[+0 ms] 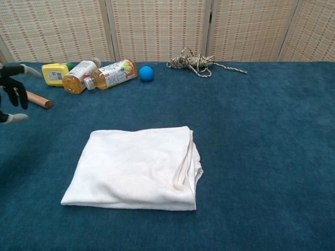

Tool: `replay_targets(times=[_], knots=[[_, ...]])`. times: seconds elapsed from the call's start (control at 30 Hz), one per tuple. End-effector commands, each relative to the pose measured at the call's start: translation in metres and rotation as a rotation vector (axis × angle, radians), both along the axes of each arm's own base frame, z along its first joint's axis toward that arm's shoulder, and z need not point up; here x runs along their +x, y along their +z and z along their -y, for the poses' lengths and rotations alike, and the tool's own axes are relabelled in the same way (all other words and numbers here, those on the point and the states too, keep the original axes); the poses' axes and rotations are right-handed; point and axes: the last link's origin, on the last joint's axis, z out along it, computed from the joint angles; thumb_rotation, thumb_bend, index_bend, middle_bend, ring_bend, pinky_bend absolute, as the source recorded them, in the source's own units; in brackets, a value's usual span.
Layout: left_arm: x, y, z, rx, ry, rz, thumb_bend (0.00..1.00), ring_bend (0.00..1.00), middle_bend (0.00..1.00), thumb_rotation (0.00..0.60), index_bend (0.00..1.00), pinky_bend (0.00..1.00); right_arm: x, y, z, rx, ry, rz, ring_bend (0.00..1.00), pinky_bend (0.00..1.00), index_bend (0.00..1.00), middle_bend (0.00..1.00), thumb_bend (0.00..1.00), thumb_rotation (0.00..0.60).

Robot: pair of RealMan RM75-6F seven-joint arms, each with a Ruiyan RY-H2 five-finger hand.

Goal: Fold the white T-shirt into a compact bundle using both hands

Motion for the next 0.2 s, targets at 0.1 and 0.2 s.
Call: replay_targets(times=[0.1,0.2], knots=[[-0.041,0.032,0.022,0.121,0.085,0.010,0.34,0.36,0.43,0.600,0.19,0.53,-0.015,0.004,-0.003,0.001,-0.025,0.011,0.20,0.29,0.15,0.24,0.38,0.600],[-0.056,0.044,0.038,0.172,0.107,0.011,0.33,0.36,0.43,0.600,0.21,0.53,-0.022,0.005,-0.006,-0.019,-0.035,0.014,0.16,0.26,0.14,0.21,0.38,0.600]])
